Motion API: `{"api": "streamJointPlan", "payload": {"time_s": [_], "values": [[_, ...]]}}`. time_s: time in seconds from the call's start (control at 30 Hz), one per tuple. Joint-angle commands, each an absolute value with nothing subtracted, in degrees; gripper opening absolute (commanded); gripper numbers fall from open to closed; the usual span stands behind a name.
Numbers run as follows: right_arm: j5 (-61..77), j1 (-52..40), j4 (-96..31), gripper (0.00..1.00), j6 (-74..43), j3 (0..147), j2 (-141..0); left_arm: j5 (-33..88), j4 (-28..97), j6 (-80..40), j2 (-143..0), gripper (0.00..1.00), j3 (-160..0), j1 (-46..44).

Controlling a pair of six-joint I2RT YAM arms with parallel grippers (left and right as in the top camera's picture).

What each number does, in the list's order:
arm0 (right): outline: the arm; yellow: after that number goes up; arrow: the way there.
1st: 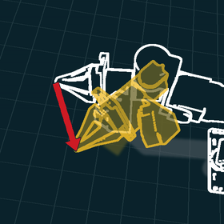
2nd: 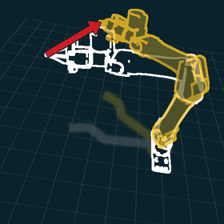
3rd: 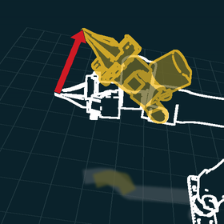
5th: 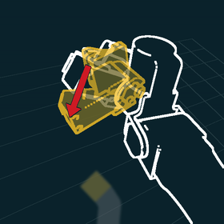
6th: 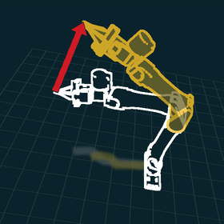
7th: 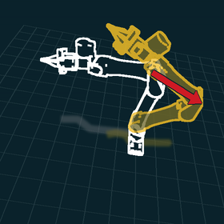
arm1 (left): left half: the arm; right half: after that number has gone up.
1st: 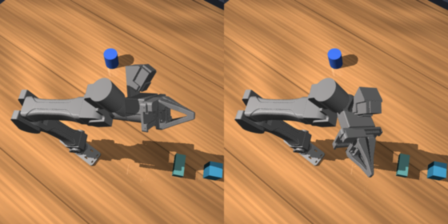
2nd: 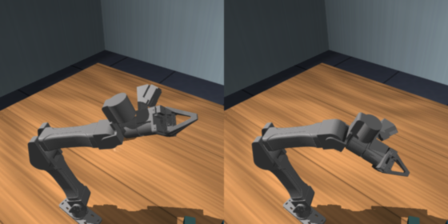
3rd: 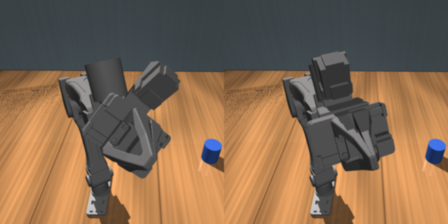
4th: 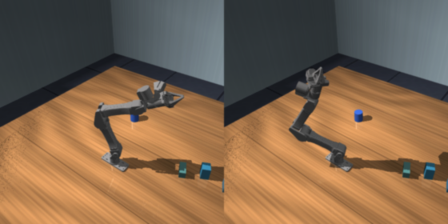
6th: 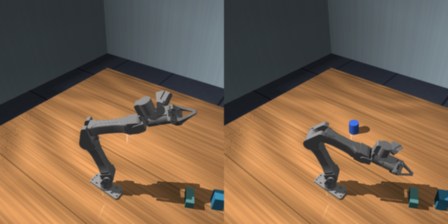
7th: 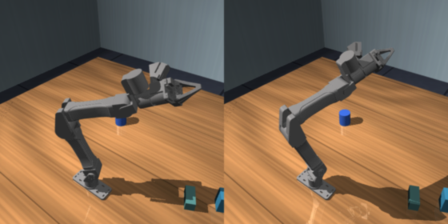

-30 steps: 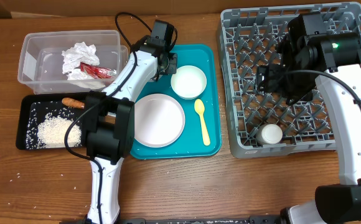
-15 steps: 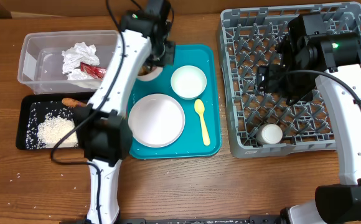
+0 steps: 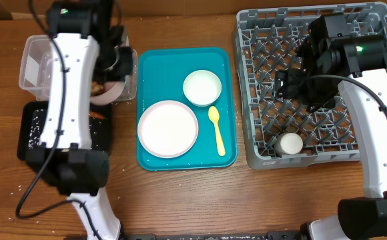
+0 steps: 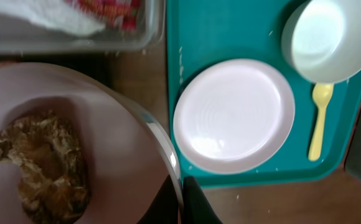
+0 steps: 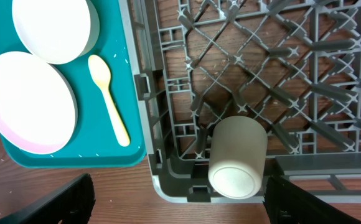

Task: Sort waste into correct bins and load items into the dishwasher
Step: 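Grasp the bowl of nuts and carry it toward the black tray, then tip the nut bowl with the left gripper over the black tray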

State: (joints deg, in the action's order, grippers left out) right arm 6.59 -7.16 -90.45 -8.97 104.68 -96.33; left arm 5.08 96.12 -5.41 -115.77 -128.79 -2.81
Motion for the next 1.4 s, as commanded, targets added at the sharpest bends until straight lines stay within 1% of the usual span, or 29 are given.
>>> {"api": "streamJointPlan", "payload": {"time_s": [0.0, 0.13, 0.17, 0.27, 0.3, 0.4, 0.47, 0.63, 0.73, 0.83, 0.97, 1.2, 1.27, 1.37], "values": [[6.11, -7.01, -90.11, 0.9, -8.78, 105.71, -95.26, 10.2, 94.65, 0.69, -107.87, 0.04, -118.8, 1.15], [6.11, -7.01, -90.13, 0.9, -8.78, 105.71, -95.26, 16.25, 89.47, 4.4, -102.1, 0.04, -106.56, 6.5], [6.11, -7.01, -90.13, 0.9, -8.78, 105.71, -95.26, 20.32, 86.76, 6.2, -99.77, 0.04, -101.51, 9.34], [6.13, -7.01, -90.15, 0.9, -8.78, 105.71, -95.26, 28.69, 81.87, 10.13, -96.36, 0.04, -92.95, 15.18], [6.22, -7.01, -90.13, 0.9, -8.8, 105.71, -95.26, 34.65, 78.39, 13.41, -95.11, 0.04, -87.59, 19.53], [6.55, -7.01, -90.13, 0.9, -8.78, 105.71, -95.26, 44.27, 72.31, 17.82, -95.33, 0.04, -80.68, 25.63], [6.55, -7.01, -90.11, 0.9, -8.78, 105.71, -95.26, 50.06, 67.64, 18.46, -95.72, 0.04, -76.49, 28.69], [6.52, -7.01, -90.11, 0.9, -8.78, 105.71, -95.26, 66.11, 56.29, 18.41, -98.28, 0.04, -68.31, 34.54], [6.52, -7.01, -90.15, 0.9, -8.78, 105.71, -95.26, 73.82, 53.82, 18.39, -100.62, 0.04, -66.57, 36.99], [6.52, -7.01, -90.21, 0.9, -8.78, 105.71, -95.26, 79.88, 53.93, 17.02, -103.22, 0.04, -66.52, 38.76], [6.52, -7.01, -90.43, 0.9, -8.78, 105.71, -95.26, 84.38, 53.84, 11.86, -106.3, 0.04, -66.52, 41.17], [5.82, -7.01, -91.26, 0.9, -8.64, 105.71, -95.26, 84.75, 50.17, 5.13, -109.45, 0.04, -66.52, 49.28], [5.82, -7.01, -91.13, 0.9, -8.69, 105.71, -95.26, 84.82, 50.68, 4.6, -109.84, 0.04, -66.48, 49.91], [5.8, -7.01, -90.61, 0.9, -8.54, 105.71, -95.26, 88.14, 51.18, 3.7, -110.17, 0.04, -66.46, 49.65]]}}
